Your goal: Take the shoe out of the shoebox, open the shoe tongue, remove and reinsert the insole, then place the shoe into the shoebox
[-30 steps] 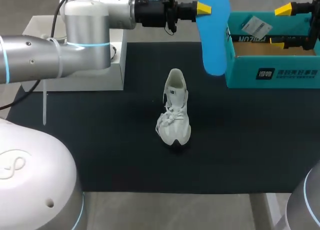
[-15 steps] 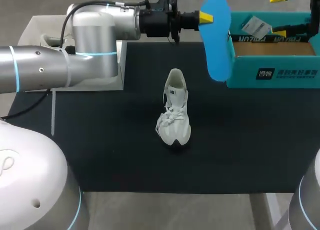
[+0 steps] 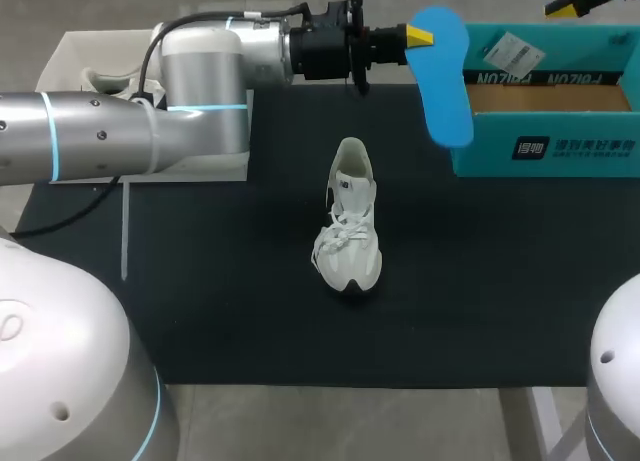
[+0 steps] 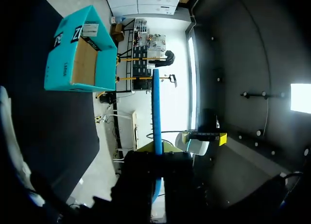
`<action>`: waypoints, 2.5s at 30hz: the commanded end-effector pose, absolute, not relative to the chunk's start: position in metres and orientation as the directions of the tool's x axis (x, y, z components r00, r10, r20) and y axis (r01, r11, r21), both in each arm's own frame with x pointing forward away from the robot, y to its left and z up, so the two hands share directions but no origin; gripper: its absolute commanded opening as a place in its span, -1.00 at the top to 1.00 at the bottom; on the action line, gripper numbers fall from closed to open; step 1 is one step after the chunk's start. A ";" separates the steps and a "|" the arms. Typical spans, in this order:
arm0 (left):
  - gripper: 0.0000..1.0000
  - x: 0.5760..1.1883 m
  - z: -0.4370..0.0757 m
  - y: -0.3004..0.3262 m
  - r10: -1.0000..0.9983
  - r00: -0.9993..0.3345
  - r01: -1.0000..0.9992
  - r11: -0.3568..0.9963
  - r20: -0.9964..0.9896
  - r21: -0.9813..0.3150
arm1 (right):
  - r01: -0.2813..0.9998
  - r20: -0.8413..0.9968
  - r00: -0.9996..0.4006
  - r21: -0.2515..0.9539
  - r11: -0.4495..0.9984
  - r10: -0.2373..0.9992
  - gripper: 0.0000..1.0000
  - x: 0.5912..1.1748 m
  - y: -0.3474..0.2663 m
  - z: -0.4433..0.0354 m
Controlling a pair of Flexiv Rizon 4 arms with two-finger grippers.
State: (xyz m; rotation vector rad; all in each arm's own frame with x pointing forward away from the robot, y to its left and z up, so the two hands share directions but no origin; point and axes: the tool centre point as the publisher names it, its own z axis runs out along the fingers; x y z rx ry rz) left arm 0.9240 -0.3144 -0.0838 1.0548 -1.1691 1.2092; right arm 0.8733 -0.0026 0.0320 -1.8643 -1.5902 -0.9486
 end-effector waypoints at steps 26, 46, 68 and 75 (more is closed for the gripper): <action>1.00 0.940 -0.090 -0.330 0.050 0.074 -0.990 0.121 0.996 0.067 | 0.995 0.157 0.060 0.073 -0.072 0.986 -1.00 0.885 0.047 0.008; 1.00 0.939 -0.091 -0.329 0.051 0.081 -0.993 0.091 0.995 0.076 | 0.987 0.088 0.139 0.065 -0.144 0.986 -1.00 0.883 0.064 -0.008; 1.00 0.938 -0.087 -0.325 0.061 0.093 -0.990 0.108 0.994 0.087 | 0.993 0.057 0.092 0.074 -0.096 0.994 -1.00 0.881 0.068 -0.011; 1.00 0.937 -0.086 -0.324 0.041 0.096 -0.990 0.106 0.995 0.092 | 0.993 0.057 0.092 0.074 -0.096 0.994 -1.00 0.881 0.068 -0.011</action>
